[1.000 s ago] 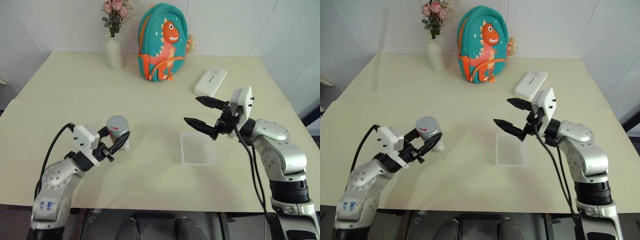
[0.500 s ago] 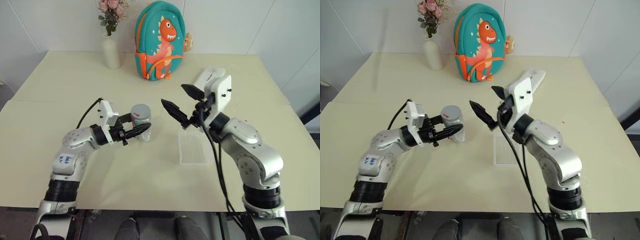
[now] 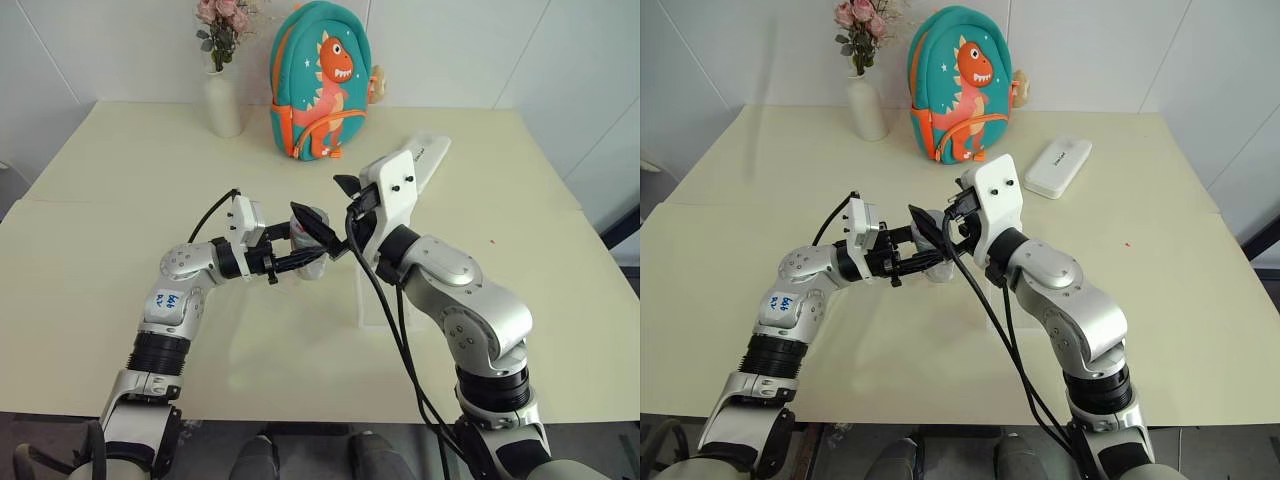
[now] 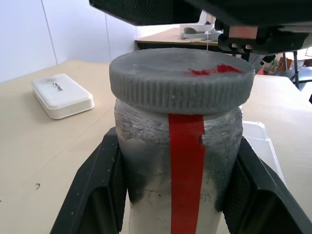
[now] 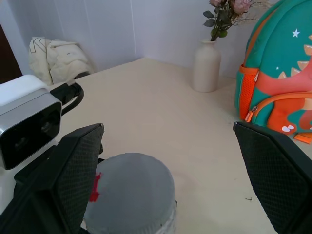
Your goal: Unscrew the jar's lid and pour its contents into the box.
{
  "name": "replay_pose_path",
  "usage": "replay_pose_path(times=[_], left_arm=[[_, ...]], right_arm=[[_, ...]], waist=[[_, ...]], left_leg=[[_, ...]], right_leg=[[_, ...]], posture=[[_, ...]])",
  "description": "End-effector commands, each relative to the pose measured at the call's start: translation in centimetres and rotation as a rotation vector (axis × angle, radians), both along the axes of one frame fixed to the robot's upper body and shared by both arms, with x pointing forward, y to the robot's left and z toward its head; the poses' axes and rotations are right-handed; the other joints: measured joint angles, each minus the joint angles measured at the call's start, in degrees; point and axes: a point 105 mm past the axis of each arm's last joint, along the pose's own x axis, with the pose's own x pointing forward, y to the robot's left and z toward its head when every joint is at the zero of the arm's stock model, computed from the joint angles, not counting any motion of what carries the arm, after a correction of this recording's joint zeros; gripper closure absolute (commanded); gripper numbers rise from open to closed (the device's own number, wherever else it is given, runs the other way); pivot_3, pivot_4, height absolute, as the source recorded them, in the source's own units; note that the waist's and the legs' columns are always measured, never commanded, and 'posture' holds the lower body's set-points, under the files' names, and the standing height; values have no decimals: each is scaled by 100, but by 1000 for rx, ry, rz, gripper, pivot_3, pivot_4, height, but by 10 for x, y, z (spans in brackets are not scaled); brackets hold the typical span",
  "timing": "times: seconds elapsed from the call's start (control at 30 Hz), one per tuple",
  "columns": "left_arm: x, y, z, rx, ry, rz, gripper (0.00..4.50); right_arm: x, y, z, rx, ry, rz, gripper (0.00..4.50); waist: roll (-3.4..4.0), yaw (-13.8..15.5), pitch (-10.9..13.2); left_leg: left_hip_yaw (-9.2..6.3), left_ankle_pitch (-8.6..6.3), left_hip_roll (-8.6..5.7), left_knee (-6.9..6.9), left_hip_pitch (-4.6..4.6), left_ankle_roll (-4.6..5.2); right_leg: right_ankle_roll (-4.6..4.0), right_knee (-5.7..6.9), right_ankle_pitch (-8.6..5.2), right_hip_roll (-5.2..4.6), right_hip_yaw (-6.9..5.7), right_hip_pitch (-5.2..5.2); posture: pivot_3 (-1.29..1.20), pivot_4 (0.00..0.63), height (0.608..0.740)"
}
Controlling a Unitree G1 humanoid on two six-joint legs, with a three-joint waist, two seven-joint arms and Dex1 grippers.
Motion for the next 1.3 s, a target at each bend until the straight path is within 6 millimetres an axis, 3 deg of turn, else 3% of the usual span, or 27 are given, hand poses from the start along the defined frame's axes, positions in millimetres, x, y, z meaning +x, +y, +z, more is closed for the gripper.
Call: replay_pose_path(times=[0.03, 0.33, 0.87, 0.97, 1.1, 1.3], left_arm=[[-1, -4, 9, -2, -34, -20, 2454], [0, -7, 12, -11, -12, -31, 2454], [-1, -7, 14, -1, -25, -48, 2454], [-1, -7, 13, 2, -26, -47, 2454], [-2, -7, 12, 4, -27, -49, 2454], [-8, -8, 14, -6, -39, -76, 2454]], right_arm=[[-11, 7, 10, 1, -51, 32, 0], [-9, 10, -3, -52, -43, 32, 0], [-6, 12, -9, -54, -42, 20, 0], [-7, 13, -7, -48, -52, 25, 580], [-11, 15, -6, -34, -49, 62, 1931], [-31, 23, -4, -3, -49, 229, 1933]], waist=[[0, -2, 0], [0, 6, 0], [0, 3, 0], [0, 2, 0], [0, 3, 0], [0, 3, 0]], left_leg=[[0, 0, 0, 0, 0, 0], [0, 0, 0, 0, 0, 0], [-2, 0, 0, -1, 0, 0], [-2, 0, 0, -1, 0, 0], [-2, 0, 0, -2, 0, 0], [-2, 0, 0, -2, 0, 0]], right_leg=[[0, 0, 0, 0, 0, 0], [0, -1, 0, 0, 0, 0], [0, -1, 0, 0, -1, 0], [0, -2, 0, 0, -1, 0], [0, -2, 0, 0, -1, 0], [0, -3, 0, 0, -2, 0]], posture=[[0, 150, 740], [0, 150, 740], [0, 150, 740], [0, 150, 740], [0, 150, 740], [0, 150, 740]])
